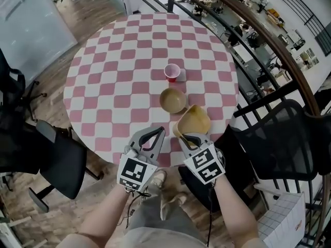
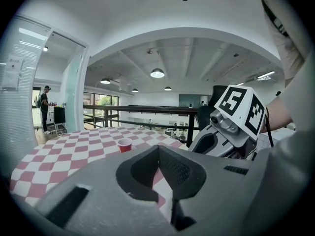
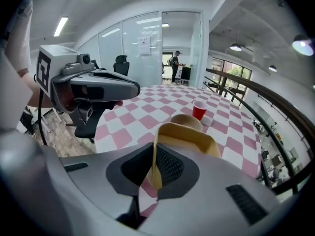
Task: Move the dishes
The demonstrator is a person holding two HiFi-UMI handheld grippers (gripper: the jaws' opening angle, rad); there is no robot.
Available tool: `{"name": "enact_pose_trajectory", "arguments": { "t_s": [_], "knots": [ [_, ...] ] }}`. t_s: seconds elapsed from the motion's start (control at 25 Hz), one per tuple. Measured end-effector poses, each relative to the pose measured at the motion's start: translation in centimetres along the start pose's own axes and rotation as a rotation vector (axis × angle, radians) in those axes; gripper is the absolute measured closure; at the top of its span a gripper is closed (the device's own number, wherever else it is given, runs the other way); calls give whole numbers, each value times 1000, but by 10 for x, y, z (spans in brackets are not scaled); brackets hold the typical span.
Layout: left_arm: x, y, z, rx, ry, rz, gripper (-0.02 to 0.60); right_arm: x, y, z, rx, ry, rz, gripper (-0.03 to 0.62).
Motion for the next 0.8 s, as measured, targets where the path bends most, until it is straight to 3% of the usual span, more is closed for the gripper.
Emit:
{"name": "enact_pose_trajectory", "arguments": {
  "t_s": [0.28,0.8],
  "knots": [
    [-8,-43,18,94,-49,-55,568,3,-20,33,79,9,-13,562],
    [-6,-58,18,110,-44,-84,568,19,-43,69,225,-7,-15,560]
  ]
}}
Point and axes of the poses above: the fingertips, and each gripper's own axes: z forward along the fingers, x to its left, y out of its top, the point moved 10 cm from there along -z, backward along the fingers, and after that the axes turned 14 degrees about z, right-handed, at the moved point
